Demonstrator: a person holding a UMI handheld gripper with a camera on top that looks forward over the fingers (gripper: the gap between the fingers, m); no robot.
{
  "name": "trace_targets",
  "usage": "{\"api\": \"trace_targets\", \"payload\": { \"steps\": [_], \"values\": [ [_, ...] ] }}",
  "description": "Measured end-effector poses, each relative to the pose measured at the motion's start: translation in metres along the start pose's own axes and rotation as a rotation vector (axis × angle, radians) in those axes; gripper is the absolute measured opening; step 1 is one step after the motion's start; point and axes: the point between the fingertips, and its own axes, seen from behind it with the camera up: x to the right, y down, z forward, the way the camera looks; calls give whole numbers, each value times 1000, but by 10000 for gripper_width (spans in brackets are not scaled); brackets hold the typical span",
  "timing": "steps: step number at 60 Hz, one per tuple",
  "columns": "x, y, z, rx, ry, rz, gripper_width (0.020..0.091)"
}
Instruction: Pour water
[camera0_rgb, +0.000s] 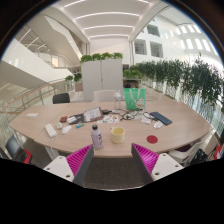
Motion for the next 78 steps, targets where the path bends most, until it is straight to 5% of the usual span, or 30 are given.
{"api": "trace_targets", "payload": {
  "steps": [21,32,61,65,68,78],
  "values": [
    [-24,13,28,27,194,7,835],
    [-57,38,64,65,134,-3,832],
    [-92,81,364,211,78,7,832],
    [-95,68,381,242,62,5,756],
    [-96,69,390,237,54,-23,550],
    [-106,60,397,320,35,-22,547]
  ]
}}
